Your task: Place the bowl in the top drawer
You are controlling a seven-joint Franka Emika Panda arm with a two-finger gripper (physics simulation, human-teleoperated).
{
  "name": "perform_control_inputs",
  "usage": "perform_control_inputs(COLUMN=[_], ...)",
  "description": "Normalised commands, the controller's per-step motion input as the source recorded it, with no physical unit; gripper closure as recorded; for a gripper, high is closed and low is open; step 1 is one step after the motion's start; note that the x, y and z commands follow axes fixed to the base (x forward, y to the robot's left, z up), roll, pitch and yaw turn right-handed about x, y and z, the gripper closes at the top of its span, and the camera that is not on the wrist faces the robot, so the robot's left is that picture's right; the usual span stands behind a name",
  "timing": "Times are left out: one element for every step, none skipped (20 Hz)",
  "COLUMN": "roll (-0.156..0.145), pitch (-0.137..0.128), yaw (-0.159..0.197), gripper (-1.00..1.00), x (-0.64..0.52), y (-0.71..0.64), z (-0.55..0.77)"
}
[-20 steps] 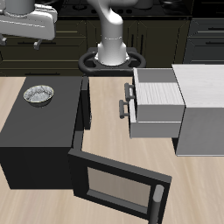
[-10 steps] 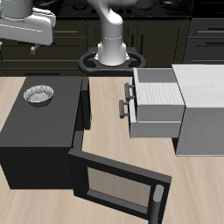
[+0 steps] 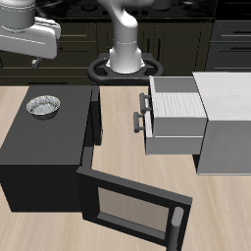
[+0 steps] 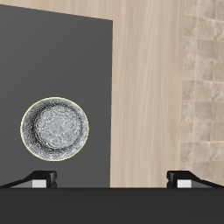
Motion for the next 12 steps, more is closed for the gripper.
perform_control_inputs(roll=[-0.094,0.049,-0.021,0.053,0.0,-0.043,0.004,0.07,-0.001,0.01,-0.007,0.016], pitch=[0.027,0.042,0.016,0.012,0.0,0.038,0.044,0.026,0.016,0.047,0.01,-0.022], yaw=[0.0,0.058,-0.011,-0.004,0.0,-0.023,-0.039,0.048,-0.023,0.006,0.042,0.099], gripper=[-1.0,-1.0,-1.0,-1.0,-1.0,-1.0,-1.0,-1.0,-1.0,-1.0,-1.0,-1.0], x=[0.07,0.05,-0.07,-0.01,-0.02,0.02,0.04,0.01,0.01,0.1,0.05,0.01], y=[-0.1,0.05,0.06,0.06,0.03,-0.02,0.01,0.2,0.02,0.08,0.09,0.18], z=[-0.27,-0.46,-0.22,-0.27,0.01,-0.25,-0.28,-0.37,-0.2,-0.39,-0.23,-0.33])
